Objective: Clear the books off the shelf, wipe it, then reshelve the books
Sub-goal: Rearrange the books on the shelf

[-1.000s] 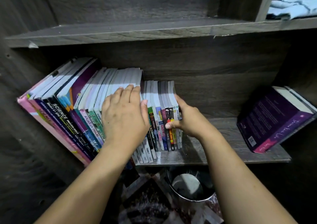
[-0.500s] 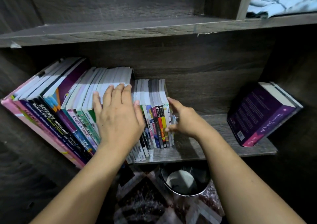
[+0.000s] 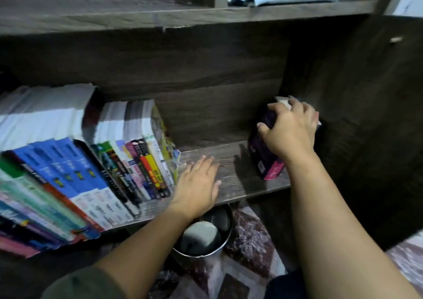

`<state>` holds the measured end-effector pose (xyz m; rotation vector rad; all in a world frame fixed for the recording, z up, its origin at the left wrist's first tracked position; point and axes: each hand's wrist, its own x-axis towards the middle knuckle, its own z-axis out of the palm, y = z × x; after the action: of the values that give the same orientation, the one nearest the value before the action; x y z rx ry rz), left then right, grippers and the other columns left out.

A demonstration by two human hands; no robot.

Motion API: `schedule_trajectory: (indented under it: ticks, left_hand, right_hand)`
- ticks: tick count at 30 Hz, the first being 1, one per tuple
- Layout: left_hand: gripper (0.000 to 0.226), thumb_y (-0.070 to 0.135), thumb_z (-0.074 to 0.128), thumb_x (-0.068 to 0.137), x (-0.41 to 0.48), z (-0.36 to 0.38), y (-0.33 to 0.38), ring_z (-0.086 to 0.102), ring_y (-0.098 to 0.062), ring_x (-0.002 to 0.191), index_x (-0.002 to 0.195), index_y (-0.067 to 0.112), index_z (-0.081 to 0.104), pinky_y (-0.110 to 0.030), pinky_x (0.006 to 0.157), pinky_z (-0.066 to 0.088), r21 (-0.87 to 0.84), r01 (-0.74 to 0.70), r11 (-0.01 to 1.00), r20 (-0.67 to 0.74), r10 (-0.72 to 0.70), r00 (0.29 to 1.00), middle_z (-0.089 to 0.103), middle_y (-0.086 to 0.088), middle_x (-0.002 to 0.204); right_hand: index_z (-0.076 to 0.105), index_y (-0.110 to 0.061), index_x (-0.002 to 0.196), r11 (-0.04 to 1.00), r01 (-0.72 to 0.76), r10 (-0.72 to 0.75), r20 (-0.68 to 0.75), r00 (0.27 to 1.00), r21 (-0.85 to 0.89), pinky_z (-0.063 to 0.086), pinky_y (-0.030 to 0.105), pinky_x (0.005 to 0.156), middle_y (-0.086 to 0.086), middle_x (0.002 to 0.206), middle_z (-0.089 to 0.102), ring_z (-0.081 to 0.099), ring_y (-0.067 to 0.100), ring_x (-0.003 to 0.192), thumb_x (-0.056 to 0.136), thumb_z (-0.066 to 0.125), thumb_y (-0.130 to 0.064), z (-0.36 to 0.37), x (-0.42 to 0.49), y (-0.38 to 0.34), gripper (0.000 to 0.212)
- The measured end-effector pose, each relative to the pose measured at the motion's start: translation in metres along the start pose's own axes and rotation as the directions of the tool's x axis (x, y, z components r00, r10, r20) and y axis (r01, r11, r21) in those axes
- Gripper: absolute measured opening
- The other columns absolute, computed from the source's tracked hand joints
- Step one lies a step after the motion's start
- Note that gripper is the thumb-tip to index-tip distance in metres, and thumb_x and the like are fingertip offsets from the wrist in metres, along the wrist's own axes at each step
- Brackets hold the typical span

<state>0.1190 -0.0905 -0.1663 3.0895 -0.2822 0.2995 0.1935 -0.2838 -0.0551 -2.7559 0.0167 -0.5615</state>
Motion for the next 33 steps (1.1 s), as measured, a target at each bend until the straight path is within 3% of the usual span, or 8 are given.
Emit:
schedule_trajectory:
  ticks: [4,9,12,20,23,27,31,33]
  left_hand:
    - [0.065,0.059,0.020,0.096,0.005,0.046,-0.012,0.010,-0.018,0.149,0.152,0.027,0.026,-0.037,0.120,0.009,-0.088,0.077,0.993,0.168,-0.061,0.984,0.016,0.004,0.161]
    - [0.082,0.067,-0.002,0.081,0.000,0.063,-0.017,0.003,-0.016,0.149,0.154,0.034,0.018,-0.033,0.118,-0.003,-0.154,0.121,0.981,0.156,-0.097,0.983,0.009,0.008,0.162]
    - [0.078,0.066,-0.001,0.083,0.000,0.059,-0.015,0.000,-0.015,0.149,0.154,0.036,0.014,-0.032,0.117,-0.005,-0.148,0.124,0.981,0.164,-0.100,0.981,0.006,0.009,0.163]
    - [0.060,0.049,0.026,0.101,0.003,0.027,-0.007,0.007,-0.023,0.149,0.155,0.025,0.013,-0.042,0.119,0.002,0.056,0.044,0.997,0.221,-0.056,0.974,0.014,0.000,0.162]
    - [0.057,0.042,0.036,0.099,0.002,-0.026,-0.006,0.018,-0.027,0.146,0.150,0.018,0.029,-0.048,0.119,0.012,0.227,-0.034,0.973,0.062,0.020,0.998,0.029,-0.006,0.156]
    - [0.046,0.036,0.050,0.087,-0.020,-0.103,-0.033,0.046,-0.030,0.131,0.125,0.014,0.063,-0.057,0.112,0.022,0.297,0.080,0.951,-0.312,0.017,0.950,0.057,-0.009,0.134]
    - [0.044,0.037,0.049,0.089,-0.051,-0.157,-0.077,0.043,-0.031,0.130,0.124,0.013,0.061,-0.062,0.109,0.016,0.261,0.419,0.870,-0.438,-0.281,0.854,0.055,-0.011,0.134]
    - [0.044,0.038,0.052,0.090,-0.065,-0.167,-0.094,0.048,-0.034,0.122,0.122,0.010,0.061,-0.059,0.105,0.025,0.205,0.556,0.806,-0.440,-0.431,0.788,0.057,-0.014,0.128]
  right_hand:
    - [0.041,-0.019,0.140,0.977,-0.206,0.207,-0.003,0.978,0.048,0.019,0.047,0.116,0.016,0.149,0.029,0.023,0.038,0.136,0.082,0.067,-0.042,0.007,0.005,0.016,0.067]
    - [0.036,-0.012,0.138,0.853,-0.397,0.396,0.074,0.915,0.338,0.042,0.045,0.102,0.017,0.139,0.036,0.039,0.037,0.125,0.079,0.075,-0.032,0.013,0.011,0.017,0.073]
    - [0.043,-0.013,0.126,0.789,-0.421,0.383,0.178,0.907,0.448,0.052,0.048,0.091,0.015,0.125,0.053,0.056,0.036,0.111,0.074,0.079,-0.033,0.016,0.009,0.013,0.066]
    - [0.051,-0.015,0.115,0.844,-0.328,0.308,0.117,0.944,0.425,0.053,0.043,0.084,0.012,0.113,0.062,0.059,0.035,0.104,0.077,0.073,-0.037,0.018,-0.004,-0.012,0.049]
    - [0.055,-0.014,0.112,0.855,-0.270,0.257,0.091,0.962,0.442,0.053,0.039,0.081,0.012,0.108,0.065,0.061,0.035,0.100,0.073,0.072,-0.041,0.017,-0.007,-0.030,0.050]
    - [0.056,-0.015,0.106,0.859,-0.159,0.123,0.105,0.987,0.486,0.048,0.033,0.078,0.012,0.104,0.066,0.061,0.036,0.098,0.072,0.073,-0.044,0.017,-0.018,-0.068,0.048]
    - [0.058,-0.016,0.108,0.823,-0.090,0.032,0.113,0.993,0.560,0.049,0.036,0.081,0.014,0.102,0.068,0.061,0.037,0.098,0.072,0.073,-0.044,0.025,-0.038,-0.109,0.049]
    - [0.056,-0.015,0.110,0.809,-0.092,0.024,0.123,0.992,0.581,0.050,0.037,0.083,0.014,0.102,0.069,0.062,0.037,0.098,0.075,0.072,-0.046,0.032,-0.051,-0.130,0.050]
